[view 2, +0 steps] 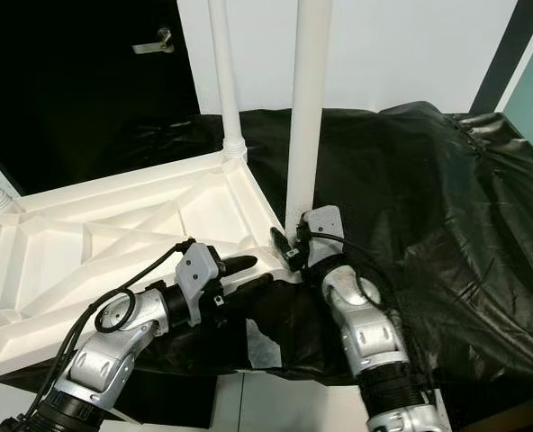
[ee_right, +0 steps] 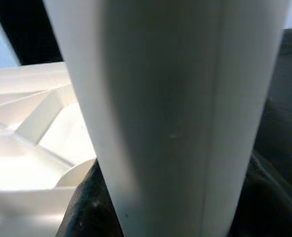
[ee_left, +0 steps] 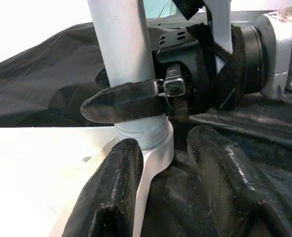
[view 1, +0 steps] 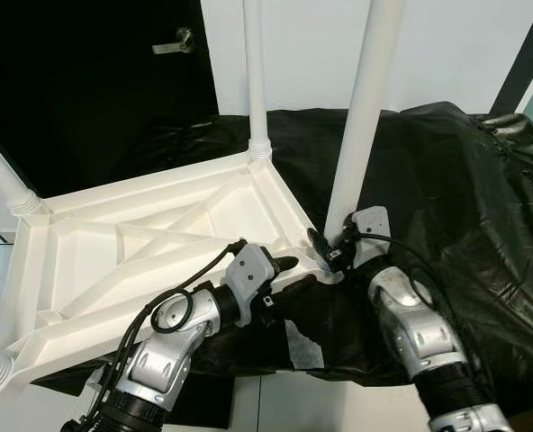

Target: Building children table

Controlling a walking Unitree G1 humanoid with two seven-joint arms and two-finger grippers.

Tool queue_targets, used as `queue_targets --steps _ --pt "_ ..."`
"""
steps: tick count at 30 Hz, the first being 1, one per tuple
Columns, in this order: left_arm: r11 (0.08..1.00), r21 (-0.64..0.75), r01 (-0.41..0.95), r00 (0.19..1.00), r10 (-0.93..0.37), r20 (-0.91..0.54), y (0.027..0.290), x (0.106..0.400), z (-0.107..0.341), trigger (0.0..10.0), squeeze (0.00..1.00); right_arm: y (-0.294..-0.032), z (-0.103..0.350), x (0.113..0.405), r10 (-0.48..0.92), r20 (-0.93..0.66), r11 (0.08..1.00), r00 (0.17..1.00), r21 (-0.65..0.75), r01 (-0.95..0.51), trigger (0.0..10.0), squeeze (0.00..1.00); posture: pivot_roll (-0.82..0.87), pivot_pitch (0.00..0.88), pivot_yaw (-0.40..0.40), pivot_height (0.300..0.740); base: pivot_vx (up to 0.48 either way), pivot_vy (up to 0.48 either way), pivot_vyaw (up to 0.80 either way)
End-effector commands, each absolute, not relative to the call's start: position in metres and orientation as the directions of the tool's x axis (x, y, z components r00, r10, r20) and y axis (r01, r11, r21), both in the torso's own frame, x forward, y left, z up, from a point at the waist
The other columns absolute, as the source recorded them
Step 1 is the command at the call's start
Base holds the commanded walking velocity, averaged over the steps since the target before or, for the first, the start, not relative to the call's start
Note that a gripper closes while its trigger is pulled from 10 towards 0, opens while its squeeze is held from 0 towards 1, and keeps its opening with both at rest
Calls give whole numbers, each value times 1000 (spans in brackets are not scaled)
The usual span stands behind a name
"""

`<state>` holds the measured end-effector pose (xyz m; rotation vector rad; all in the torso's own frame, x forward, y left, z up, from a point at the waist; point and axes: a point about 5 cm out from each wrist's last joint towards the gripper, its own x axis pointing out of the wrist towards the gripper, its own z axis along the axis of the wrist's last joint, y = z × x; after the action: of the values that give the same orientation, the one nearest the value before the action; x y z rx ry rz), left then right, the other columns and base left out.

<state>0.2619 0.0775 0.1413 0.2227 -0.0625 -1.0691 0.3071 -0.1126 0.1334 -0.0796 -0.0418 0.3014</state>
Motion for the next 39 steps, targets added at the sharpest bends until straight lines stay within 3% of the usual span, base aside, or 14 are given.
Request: queue_targets --steps 1,4,6,22,23,32,33,36,39 --pt "466 225 856 490 -870 -63 79 264 142 10000 0 -122 114 304 193 -63 979 979 -61 -197 10000 0 -68 0 59 740 0 0 0" --pt "463 234 855 488 -871 -61 80 267 145 10000 0 -123 112 298 2 -56 1000 998 -13 -3 10000 0 -76 0 62 740 0 0 0" --pt "461 237 855 487 -871 -62 80 268 146 10000 0 -119 115 295 -24 -39 1000 999 -1 24 10000 0 -83 0 65 740 0 0 0" --pt "459 240 856 484 -873 -59 80 270 147 10000 0 -116 122 289 29 -13 998 1000 -57 -29 10000 0 -90 0 68 740 0 0 0" --pt "459 240 856 485 -873 -60 80 270 146 10000 0 -115 124 288 56 -2 997 998 -55 -56 10000 1000 -88 0 68 740 0 0 0" --pt "465 236 853 491 -869 -63 83 265 147 10000 0 -126 137 282 207 71 976 976 -80 -201 10000 1000 -57 0 49 740 0 0 0" --pt "467 234 853 493 -868 -65 84 264 146 10000 0 -128 137 282 272 61 960 960 -83 -267 10000 0 -55 0 49 740 0 0 0" --pt "462 223 858 488 -870 -75 83 259 143 10000 0 -133 138 284 496 17 859 868 -156 -487 10000 0 -69 0 62 740 0 0 0" --pt "447 228 865 475 -876 -85 80 257 140 10000 0 -138 138 293 558 -14 813 829 -191 -550 10000 0 -71 0 63 740 0 0 0"
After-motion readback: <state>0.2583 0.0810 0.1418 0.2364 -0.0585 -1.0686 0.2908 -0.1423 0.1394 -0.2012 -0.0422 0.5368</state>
